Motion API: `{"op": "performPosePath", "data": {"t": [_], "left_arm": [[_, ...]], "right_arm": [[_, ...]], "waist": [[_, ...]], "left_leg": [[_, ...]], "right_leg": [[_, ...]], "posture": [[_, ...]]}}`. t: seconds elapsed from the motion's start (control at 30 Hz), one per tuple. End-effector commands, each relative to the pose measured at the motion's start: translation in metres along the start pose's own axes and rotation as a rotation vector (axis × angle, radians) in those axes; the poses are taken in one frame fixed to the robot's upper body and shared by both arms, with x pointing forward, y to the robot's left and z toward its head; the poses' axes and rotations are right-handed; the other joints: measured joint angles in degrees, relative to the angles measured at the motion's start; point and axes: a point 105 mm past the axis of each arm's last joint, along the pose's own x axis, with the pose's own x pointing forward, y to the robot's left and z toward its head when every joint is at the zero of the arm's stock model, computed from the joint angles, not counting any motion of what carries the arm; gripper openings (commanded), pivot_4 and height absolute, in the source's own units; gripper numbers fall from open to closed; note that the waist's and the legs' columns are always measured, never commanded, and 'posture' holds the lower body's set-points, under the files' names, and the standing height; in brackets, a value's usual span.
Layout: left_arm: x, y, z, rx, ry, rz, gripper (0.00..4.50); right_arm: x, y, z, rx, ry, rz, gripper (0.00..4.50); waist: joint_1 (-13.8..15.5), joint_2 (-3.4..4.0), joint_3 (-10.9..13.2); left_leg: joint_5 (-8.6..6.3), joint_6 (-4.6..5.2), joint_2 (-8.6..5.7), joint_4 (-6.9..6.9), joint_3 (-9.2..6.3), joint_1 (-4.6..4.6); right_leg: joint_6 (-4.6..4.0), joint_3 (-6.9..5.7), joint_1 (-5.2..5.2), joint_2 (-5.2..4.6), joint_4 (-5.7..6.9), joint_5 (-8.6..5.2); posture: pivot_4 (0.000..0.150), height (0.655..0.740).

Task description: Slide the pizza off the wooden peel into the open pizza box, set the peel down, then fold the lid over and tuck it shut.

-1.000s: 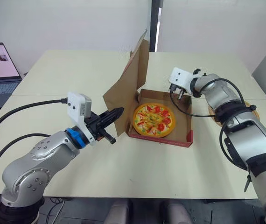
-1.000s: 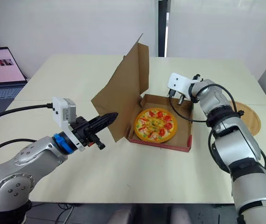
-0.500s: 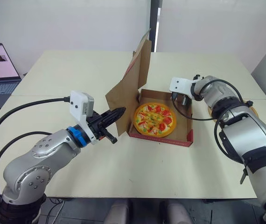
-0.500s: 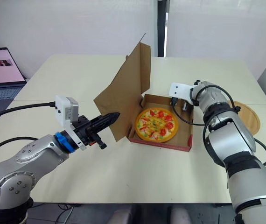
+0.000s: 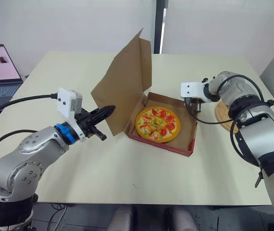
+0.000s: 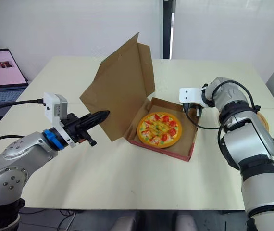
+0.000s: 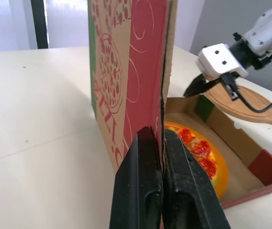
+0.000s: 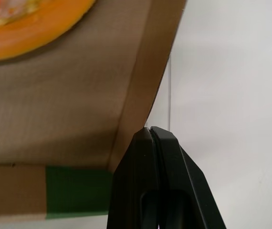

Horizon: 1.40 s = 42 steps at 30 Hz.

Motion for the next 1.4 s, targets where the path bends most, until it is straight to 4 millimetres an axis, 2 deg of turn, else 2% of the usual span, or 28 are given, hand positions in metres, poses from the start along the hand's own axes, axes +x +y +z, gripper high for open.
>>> {"op": "performPosePath", "data": {"t": [0.03, 0.17, 0.57, 0.93, 1.13, 1.4], "left_arm": [[0.003, -0.002, 0.014, 0.06, -0.042, -0.041, 0.0], [0.006, 0.001, 0.012, 0.066, -0.034, -0.055, 0.0], [0.024, 0.009, 0.01, 0.111, -0.029, -0.12, 0.0], [0.056, 0.012, 0.014, 0.1, -0.056, -0.212, 0.0], [0.08, 0.013, 0.016, 0.101, -0.064, -0.271, 0.0], [0.095, 0.006, 0.014, 0.114, -0.049, -0.35, 0.0]], "right_arm": [[-0.001, 0.019, -0.017, -0.03, 0.046, 0.134, 0.01], [-0.007, 0.021, -0.016, -0.021, 0.016, 0.175, 0.01], [-0.031, 0.049, -0.022, -0.06, -0.093, 0.367, 0.01], [-0.059, 0.093, -0.016, 0.003, -0.205, 0.41, 0.01], [-0.078, 0.12, -0.003, 0.072, -0.271, 0.45, 0.01], [-0.08, 0.149, -0.002, 0.146, -0.287, 0.471, 0.01]], "waist": [[0.0, 0.0, 0.0], [-0.2, 0.0, 0.0], [0.0, 0.0, 0.0], [0.2, 0.0, 0.0], [0.3, -0.02, 0.0], [0.3, -0.04, 0.0]], "left_leg": [[0.0, 0.0, 0.0, 0.0, 0.0, 0.0], [-0.02, -0.03, 0.0, -0.02, 0.0, 0.0], [-0.03, -0.05, 0.01, 0.01, -0.02, -0.01], [-0.03, -0.05, 0.0, 0.09, -0.09, -0.06], [-0.04, -0.04, 0.0, 0.11, -0.09, -0.08], [-0.04, -0.04, 0.0, 0.13, -0.09, -0.09]], "right_leg": [[0.0, -0.01, 0.0, 0.0, 0.0, 0.0], [0.0, 0.0, -0.01, 0.0, 0.0, 0.0], [0.0, -0.05, 0.0, -0.01, 0.01, 0.0], [0.0, -0.11, 0.01, -0.03, 0.0, 0.0], [0.01, -0.12, 0.01, -0.03, -0.01, 0.0], [0.01, -0.12, 0.01, -0.04, -0.01, 0.0]], "posture": [[0.15, 0.7281], [0.15, 0.7281], [0.15, 0.7281], [0.15, 0.7281], [0.15, 0.7281], [0.15, 0.7281]]}}
